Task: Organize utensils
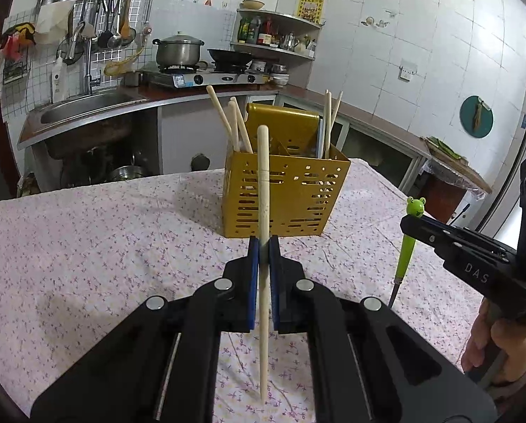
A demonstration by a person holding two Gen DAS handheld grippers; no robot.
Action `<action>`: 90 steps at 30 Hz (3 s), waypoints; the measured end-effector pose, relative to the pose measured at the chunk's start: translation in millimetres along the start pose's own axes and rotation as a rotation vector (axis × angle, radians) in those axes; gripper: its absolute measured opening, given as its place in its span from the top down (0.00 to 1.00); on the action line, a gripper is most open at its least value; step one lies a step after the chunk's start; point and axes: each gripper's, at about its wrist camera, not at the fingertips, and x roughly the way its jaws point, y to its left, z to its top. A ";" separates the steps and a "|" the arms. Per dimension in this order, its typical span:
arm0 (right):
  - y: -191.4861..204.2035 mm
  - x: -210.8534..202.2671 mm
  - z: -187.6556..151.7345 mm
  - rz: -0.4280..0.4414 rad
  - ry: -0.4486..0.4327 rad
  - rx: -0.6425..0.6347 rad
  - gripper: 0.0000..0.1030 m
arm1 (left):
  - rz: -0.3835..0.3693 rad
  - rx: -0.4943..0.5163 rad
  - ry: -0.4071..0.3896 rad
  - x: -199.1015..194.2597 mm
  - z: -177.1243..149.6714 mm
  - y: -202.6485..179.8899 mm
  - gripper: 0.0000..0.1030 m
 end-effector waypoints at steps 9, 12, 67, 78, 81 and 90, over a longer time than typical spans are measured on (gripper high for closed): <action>1.3 -4.8 18.1 0.007 -0.033 -0.010 0.85 | 0.006 0.007 -0.064 -17.9 26.8 -6.8 0.96; 1.2 -7.3 38.8 0.015 -0.064 -0.010 0.85 | -0.012 -0.004 -0.107 -26.9 54.4 -6.7 0.96; 20.6 -42.5 15.2 -0.056 -0.232 -0.102 0.04 | 0.264 -0.037 -0.310 -99.7 6.1 20.8 0.05; 34.0 -117.5 -92.9 -0.115 -0.290 -0.091 0.04 | 0.322 -0.054 -0.371 -144.6 -105.7 -12.8 0.05; 31.1 -123.8 -114.0 -0.110 -0.304 -0.080 0.04 | 0.358 -0.047 -0.396 -143.3 -126.7 -17.2 0.05; 27.6 -130.4 -137.2 -0.128 -0.368 -0.091 0.04 | 0.353 0.020 -0.387 -131.0 -145.9 -23.5 0.05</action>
